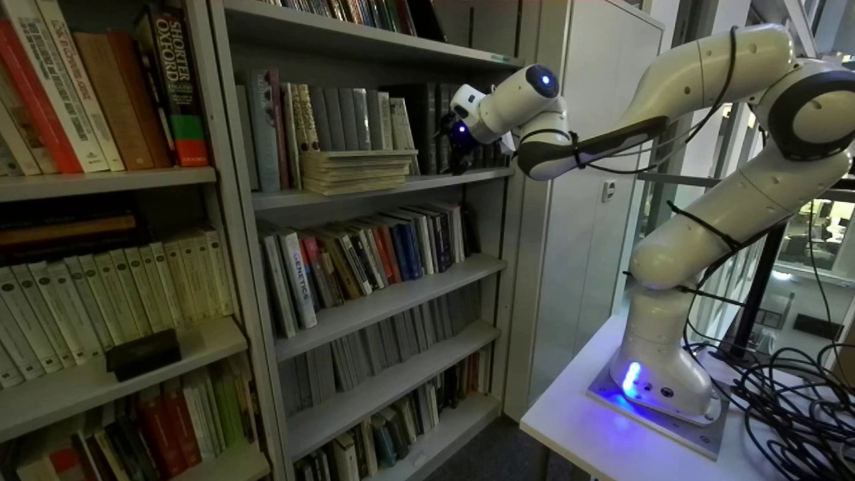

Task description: Pick up the book on top of the pile of books on the bookshelf and then put it on top of the books that are arranged on the shelf

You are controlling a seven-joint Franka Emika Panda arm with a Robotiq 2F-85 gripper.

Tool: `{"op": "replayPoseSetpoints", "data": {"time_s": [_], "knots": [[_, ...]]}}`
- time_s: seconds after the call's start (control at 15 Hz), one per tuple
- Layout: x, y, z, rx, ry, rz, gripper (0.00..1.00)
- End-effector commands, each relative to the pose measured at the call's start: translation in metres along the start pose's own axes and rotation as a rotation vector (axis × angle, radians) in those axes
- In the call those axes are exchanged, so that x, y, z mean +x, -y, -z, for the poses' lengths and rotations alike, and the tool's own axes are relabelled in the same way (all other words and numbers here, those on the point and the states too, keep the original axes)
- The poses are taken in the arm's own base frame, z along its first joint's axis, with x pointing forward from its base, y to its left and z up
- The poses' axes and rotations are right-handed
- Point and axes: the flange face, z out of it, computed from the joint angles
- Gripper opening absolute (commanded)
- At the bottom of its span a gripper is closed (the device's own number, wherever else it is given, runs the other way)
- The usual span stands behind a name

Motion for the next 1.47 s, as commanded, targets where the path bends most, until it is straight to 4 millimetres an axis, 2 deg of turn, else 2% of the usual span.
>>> {"op": "replayPoseSetpoints", "data": {"time_s": [0.0,0.33,0.73,0.8,0.87,0.93,1.13,1.4], "knots": [[0.019,-0.008,0.001,-0.041,0.03,0.014,1.0],[0.045,-0.012,-0.004,-0.071,0.047,0.067,1.0],[0.055,-0.021,-0.021,-0.069,0.088,0.097,1.0],[0.056,-0.022,-0.023,-0.062,0.092,0.098,0.89],[0.056,-0.023,-0.026,-0.057,0.096,0.097,0.74],[0.056,-0.023,-0.028,-0.05,0.099,0.096,0.68],[0.055,-0.026,-0.032,-0.037,0.102,0.087,0.42],[0.052,-0.029,-0.035,-0.028,0.1,0.071,0.15]]}}
